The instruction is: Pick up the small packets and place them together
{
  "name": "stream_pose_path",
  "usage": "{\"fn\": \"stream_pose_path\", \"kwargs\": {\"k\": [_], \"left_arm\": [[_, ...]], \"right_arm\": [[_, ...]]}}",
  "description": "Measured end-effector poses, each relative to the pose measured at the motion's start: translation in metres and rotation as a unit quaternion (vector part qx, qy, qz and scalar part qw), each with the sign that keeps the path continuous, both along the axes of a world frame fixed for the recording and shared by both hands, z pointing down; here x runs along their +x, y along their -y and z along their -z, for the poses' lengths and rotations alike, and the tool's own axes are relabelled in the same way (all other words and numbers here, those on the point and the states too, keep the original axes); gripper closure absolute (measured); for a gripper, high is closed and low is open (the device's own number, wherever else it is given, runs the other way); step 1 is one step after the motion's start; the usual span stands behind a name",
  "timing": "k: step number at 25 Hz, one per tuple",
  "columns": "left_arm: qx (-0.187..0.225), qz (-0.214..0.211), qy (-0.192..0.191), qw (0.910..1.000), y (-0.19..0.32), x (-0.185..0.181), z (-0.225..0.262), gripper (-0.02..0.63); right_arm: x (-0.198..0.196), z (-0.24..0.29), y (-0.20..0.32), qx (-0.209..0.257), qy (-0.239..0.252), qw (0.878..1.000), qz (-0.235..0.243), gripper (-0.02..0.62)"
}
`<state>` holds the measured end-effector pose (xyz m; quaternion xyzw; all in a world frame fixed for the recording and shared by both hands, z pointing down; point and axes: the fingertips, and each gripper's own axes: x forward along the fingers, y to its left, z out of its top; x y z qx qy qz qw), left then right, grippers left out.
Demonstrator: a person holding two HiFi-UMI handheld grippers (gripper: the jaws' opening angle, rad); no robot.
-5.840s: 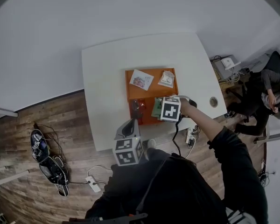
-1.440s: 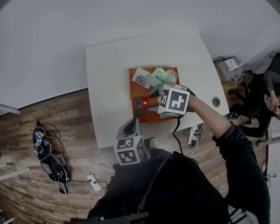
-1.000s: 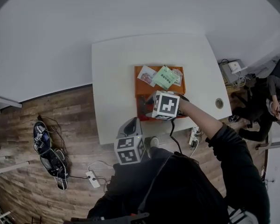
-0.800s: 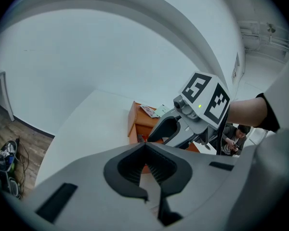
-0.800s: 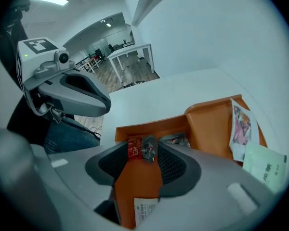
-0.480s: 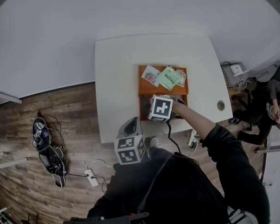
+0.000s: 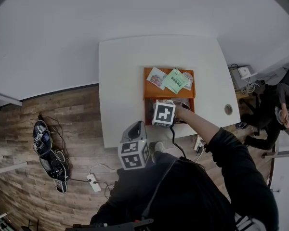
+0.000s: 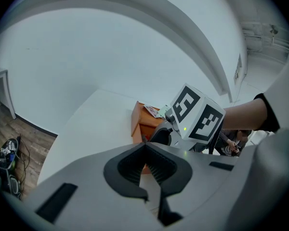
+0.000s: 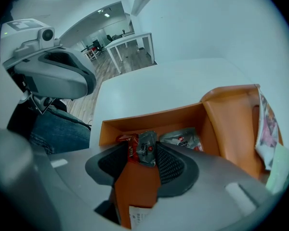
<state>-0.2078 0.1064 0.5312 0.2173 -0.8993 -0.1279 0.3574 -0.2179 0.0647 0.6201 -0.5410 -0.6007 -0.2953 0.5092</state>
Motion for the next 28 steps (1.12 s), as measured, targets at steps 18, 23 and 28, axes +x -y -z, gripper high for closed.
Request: {"fn": "stream_pose_path", "kwargs": {"k": [18,23,28], "left_arm": [[0.0,-0.006,-0.001,1.0,0.0055,-0.0002,-0.0022,0.607],[-0.001,-0.003,-0.002,1.0,0.0028,-0.0004,-0.0023,0.607],[0.0,-0.004,-0.002,1.0,0.0024,-0.0003,-0.0022,0.607]], "right_arm": [[0.0023,-0.0029,0.0014,0.023,0.008,1.0,-0.013,0.489],[0.0053,-0.0012,-0.0001,0.007,-0.007,0.999,-0.03,0.534],[0.006,0.0048,0.0062,0.001,-0.007,0.999,-0.036,0.541]]}}
